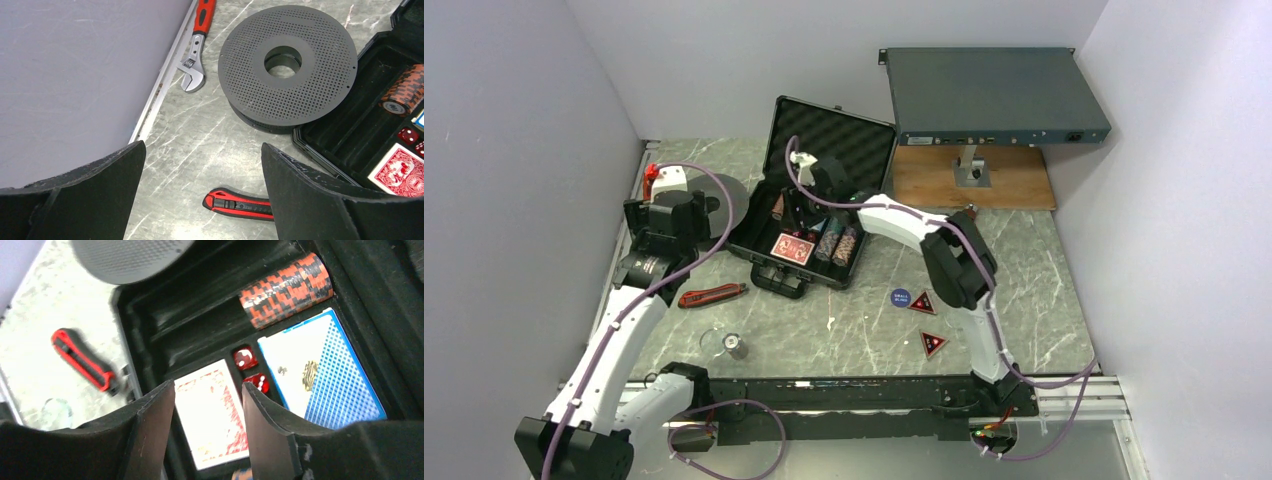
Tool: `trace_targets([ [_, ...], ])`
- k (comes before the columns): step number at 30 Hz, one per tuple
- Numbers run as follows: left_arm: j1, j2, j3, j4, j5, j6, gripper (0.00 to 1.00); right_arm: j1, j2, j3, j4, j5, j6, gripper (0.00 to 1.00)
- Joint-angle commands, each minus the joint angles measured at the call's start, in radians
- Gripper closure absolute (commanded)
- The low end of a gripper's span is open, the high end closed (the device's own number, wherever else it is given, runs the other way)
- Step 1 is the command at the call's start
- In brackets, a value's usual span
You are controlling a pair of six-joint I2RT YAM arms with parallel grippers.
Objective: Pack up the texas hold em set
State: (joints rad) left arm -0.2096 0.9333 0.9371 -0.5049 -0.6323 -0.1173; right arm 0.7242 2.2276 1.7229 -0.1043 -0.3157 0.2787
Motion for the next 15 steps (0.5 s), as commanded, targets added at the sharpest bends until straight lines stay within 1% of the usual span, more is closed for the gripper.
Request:
trace_targets([
  [1, 0.011, -0.022, 0.006, 0.026, -0.044, -0.005, 0.08, 0.012, -0.214, -0.097, 0.099, -0.059, -0.065, 0.43],
  [6, 0.012, -0.044, 0.012, 0.021, -0.053, -0.015, 0.08, 0.049, -0.363, -0.246, 0.137, -0.108, -0.112, 0.36],
  [10, 0.012, -0.070, 0.005, 0.030, -0.066, -0.019, 0.07, 0.094, -0.462, -0.371, 0.169, -0.129, -0.183, 0.33],
  [15, 0.012, -0.108, -0.007, 0.044, -0.078, -0.024, 0.07, 0.147, -0.517, -0.499, 0.227, -0.145, -0.222, 0.31],
])
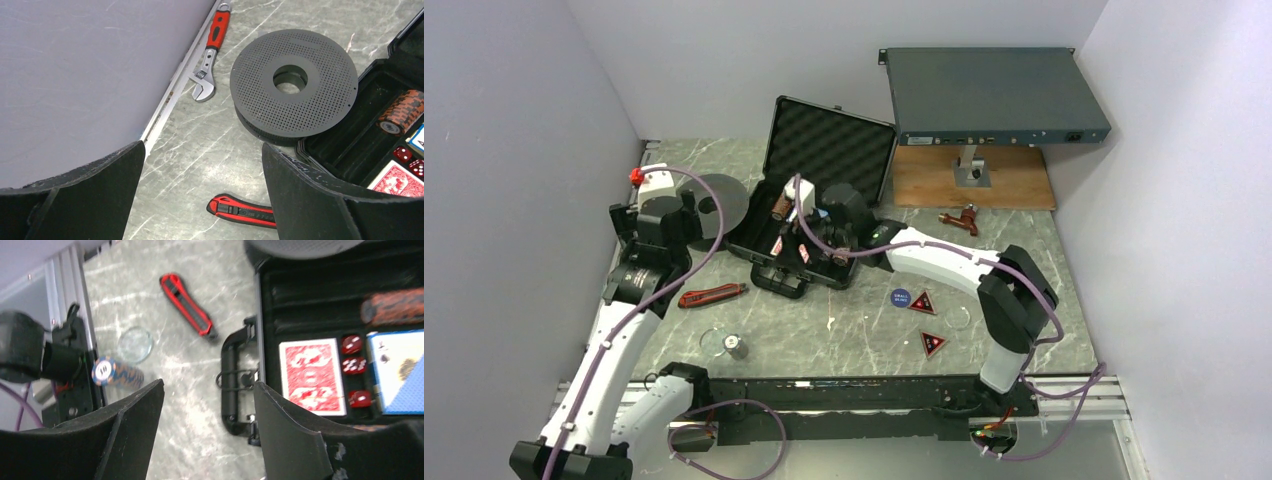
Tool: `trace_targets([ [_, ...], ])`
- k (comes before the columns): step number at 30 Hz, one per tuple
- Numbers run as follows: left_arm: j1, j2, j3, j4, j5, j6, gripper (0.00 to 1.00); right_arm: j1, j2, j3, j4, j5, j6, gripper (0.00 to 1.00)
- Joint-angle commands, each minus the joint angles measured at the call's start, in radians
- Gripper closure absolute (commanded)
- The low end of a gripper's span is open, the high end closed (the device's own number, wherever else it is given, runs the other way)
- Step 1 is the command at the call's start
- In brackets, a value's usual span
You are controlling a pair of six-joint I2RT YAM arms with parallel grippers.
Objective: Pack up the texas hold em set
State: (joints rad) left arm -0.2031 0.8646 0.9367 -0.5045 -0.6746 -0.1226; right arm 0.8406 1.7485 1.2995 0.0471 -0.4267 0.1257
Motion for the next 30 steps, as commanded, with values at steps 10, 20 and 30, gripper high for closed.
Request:
trace_targets([
  [10, 0.005, -0.118, -0.038, 0.088, -0.065, -0.010, 0.07, 0.178, -0.070, -0.212, 0.229, -0.032, -0.168, 0.30],
  [20, 0.005, -0.163, -0.060, 0.120, -0.066, -0.003, 0.07, 0.310, -0.026, -0.254, 0.360, -0.029, -0.239, 0.30],
  [30, 0.005, -0.197, -0.078, 0.147, -0.061, 0.010, 0.06, 0.380, 0.097, -0.248, 0.479, -0.023, -0.296, 0.29],
])
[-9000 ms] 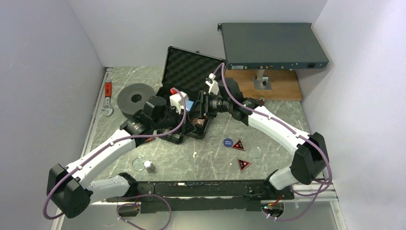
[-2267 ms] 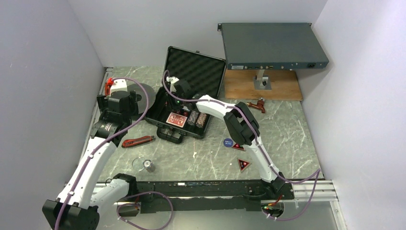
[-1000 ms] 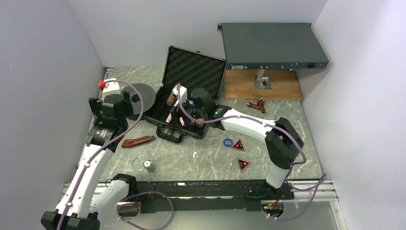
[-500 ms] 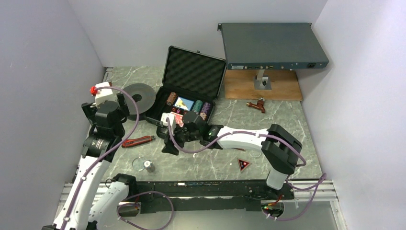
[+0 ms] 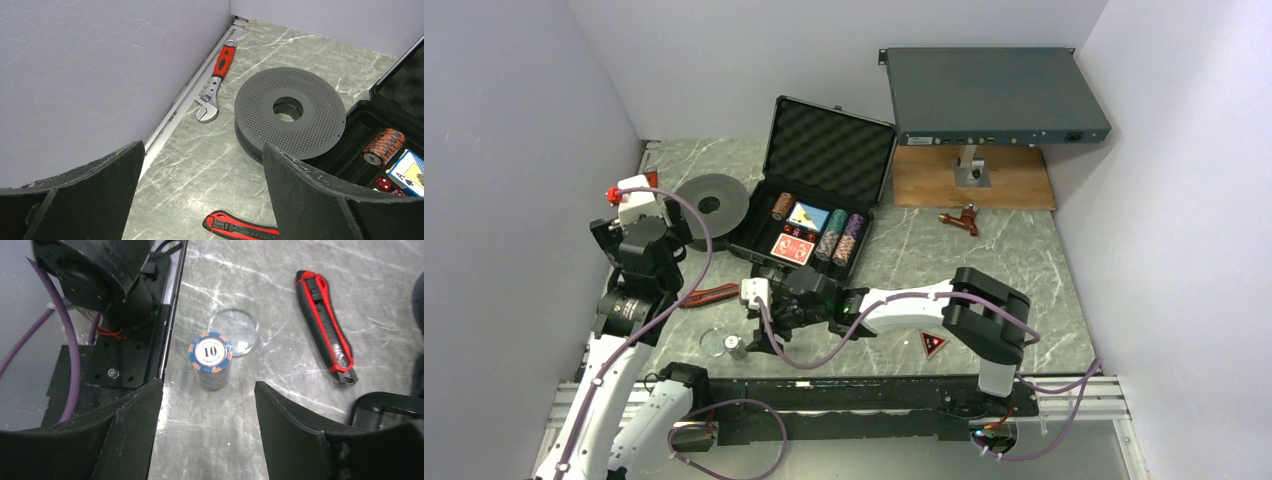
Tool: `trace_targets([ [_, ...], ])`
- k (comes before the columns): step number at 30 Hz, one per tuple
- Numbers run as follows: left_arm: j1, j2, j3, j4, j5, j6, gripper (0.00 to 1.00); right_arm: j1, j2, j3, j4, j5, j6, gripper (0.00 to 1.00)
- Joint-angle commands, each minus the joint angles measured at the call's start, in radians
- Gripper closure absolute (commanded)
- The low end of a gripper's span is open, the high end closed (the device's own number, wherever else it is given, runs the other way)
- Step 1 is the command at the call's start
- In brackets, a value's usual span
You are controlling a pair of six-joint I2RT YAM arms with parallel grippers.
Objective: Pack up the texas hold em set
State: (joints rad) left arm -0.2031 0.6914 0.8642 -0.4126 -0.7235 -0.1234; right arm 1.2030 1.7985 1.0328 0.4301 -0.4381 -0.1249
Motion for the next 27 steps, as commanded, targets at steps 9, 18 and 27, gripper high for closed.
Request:
trace_targets([
  [9, 0.005, -0.029, -0.008, 0.061, -0.003, 0.014, 0.07, 0.041, 0.133, 0.051, 0.174, 0.043, -0.031, 0.29],
  [18, 0.005, -0.039, -0.010, 0.065, -0.007, 0.019, 0.07, 0.042, 0.185, 0.058, 0.254, 0.065, -0.001, 0.29],
  [27, 0.005, -0.041, -0.013, 0.068, -0.009, 0.025, 0.07, 0.046, 0.223, 0.073, 0.296, 0.054, 0.022, 0.30],
])
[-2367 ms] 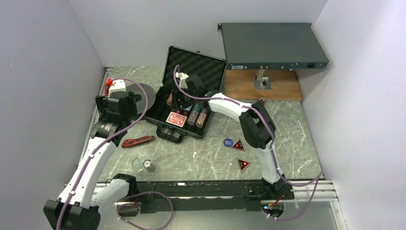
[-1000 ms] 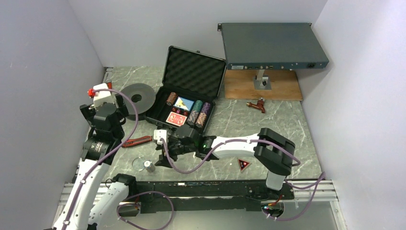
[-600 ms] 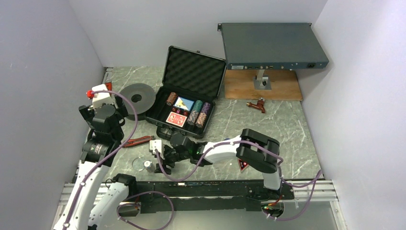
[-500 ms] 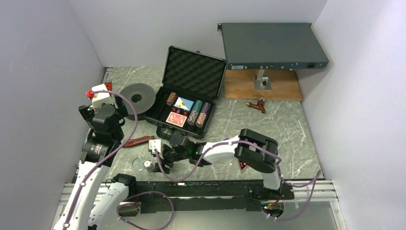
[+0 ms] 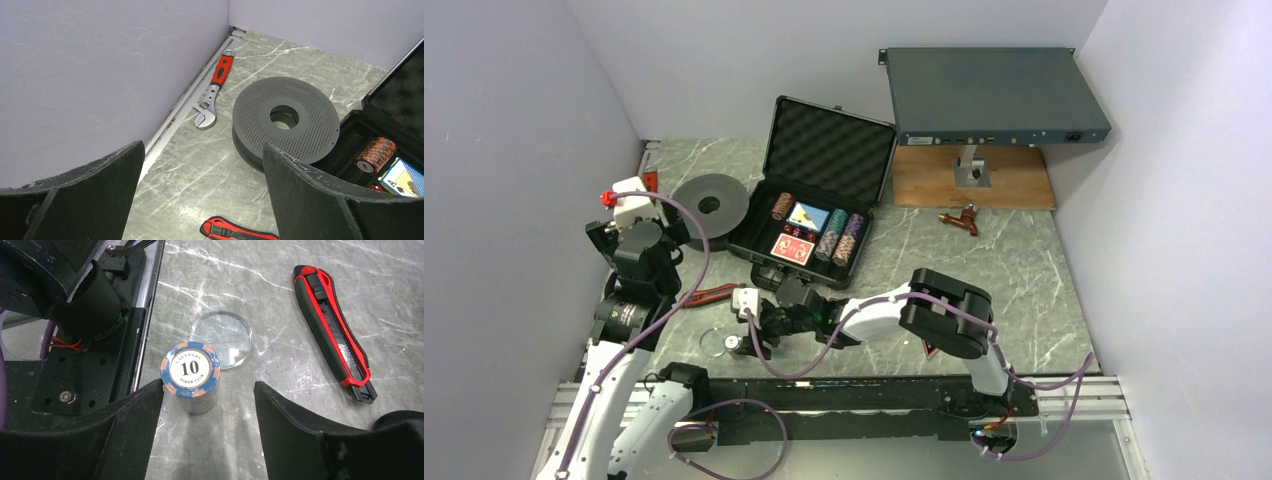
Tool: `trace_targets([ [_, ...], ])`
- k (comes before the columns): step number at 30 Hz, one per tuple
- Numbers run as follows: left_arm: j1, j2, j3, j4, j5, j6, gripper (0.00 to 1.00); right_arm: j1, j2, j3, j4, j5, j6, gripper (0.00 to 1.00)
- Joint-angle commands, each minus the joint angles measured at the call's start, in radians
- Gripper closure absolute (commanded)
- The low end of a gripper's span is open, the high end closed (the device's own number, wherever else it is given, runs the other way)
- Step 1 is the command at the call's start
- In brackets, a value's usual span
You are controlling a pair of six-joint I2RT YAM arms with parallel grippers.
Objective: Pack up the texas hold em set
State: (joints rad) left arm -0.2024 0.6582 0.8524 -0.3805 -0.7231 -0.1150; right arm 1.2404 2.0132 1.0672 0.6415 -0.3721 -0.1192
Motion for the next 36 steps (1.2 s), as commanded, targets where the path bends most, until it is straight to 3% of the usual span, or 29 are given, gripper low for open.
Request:
trace_targets([
  [1, 0.004, -0.009, -0.001, 0.036, -0.011, 0.018, 0.07, 0.010, 0.010, 0.039, 0.088, -0.014, 0.017, 0.31],
  [28, 0.004, -0.007, -0.003, 0.038, -0.010, 0.025, 0.07, 0.025, 0.067, 0.057, 0.121, -0.022, 0.045, 0.45],
  [31, 0.004, -0.008, -0.003, 0.039, -0.012, 0.026, 0.07, 0.025, 0.068, 0.052, 0.129, -0.018, 0.048, 0.53],
  [36, 0.004, -0.005, -0.003, 0.039, -0.009, 0.029, 0.07, 0.026, 0.054, 0.048, 0.131, -0.014, 0.044, 0.78],
])
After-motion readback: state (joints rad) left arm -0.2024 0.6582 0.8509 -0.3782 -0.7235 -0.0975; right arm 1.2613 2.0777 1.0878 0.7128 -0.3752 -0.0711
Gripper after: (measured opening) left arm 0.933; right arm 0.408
